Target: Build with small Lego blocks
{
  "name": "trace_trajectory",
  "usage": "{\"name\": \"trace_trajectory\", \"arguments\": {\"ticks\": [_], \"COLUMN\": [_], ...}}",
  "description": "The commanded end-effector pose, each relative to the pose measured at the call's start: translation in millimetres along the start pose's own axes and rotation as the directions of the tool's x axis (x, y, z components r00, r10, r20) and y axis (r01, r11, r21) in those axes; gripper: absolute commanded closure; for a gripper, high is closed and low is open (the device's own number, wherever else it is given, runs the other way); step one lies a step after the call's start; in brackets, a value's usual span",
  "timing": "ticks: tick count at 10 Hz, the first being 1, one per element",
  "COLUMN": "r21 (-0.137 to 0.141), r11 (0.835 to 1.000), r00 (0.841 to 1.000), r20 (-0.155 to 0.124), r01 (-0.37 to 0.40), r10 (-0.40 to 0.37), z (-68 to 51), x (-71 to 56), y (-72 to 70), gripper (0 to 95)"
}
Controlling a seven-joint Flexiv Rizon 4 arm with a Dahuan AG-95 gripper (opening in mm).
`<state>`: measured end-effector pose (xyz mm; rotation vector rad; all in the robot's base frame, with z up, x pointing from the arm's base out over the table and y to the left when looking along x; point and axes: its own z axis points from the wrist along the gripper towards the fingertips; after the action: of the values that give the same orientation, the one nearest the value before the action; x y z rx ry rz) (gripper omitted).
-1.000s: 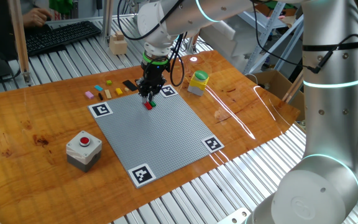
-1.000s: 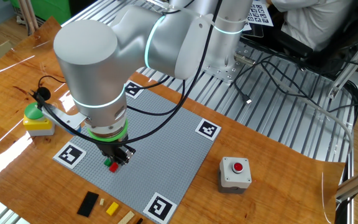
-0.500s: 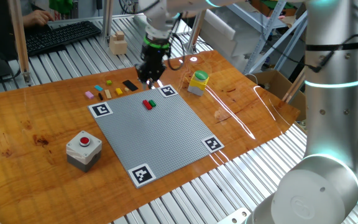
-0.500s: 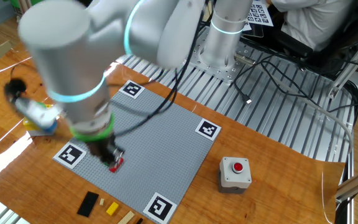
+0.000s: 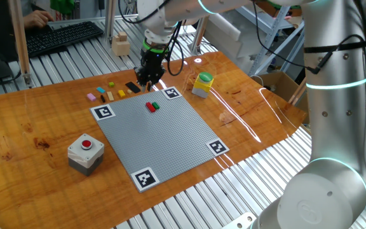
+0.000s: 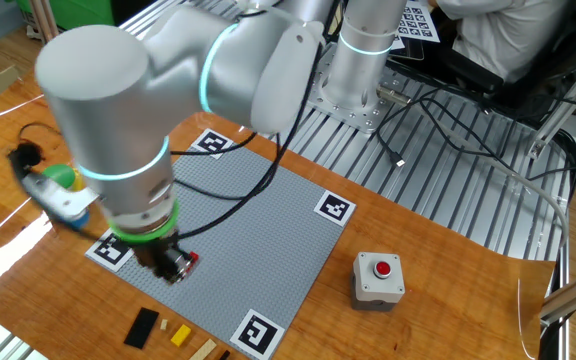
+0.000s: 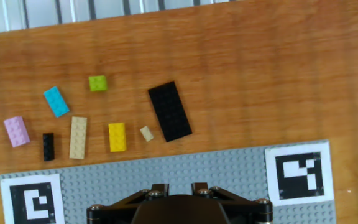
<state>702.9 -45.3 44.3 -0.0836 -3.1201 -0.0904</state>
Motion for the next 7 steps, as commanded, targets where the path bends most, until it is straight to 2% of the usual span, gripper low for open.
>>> {"name": "trace_trajectory", "arguments": {"ticks": [1,2,3,7], "r21": [0.002,0.003,0.004,0.009], "r11": [1.0,0.999,0.999,0.996], "r00": [1.0,0.999,0.999,0.996], "r20": [0.007,0.007,0.007,0.007], "r01": [0.024,0.04,0.05,0.085], "r10": [-0.024,-0.04,-0.05,-0.086], "z": [5.5,8.8,10.7,23.7], "x": [-13.9,-21.1,-23.7,-34.3], "y": [-0.2,-0.6,-0.8,0.2], "gripper": [76.0,76.0,57.0,57.0]}}
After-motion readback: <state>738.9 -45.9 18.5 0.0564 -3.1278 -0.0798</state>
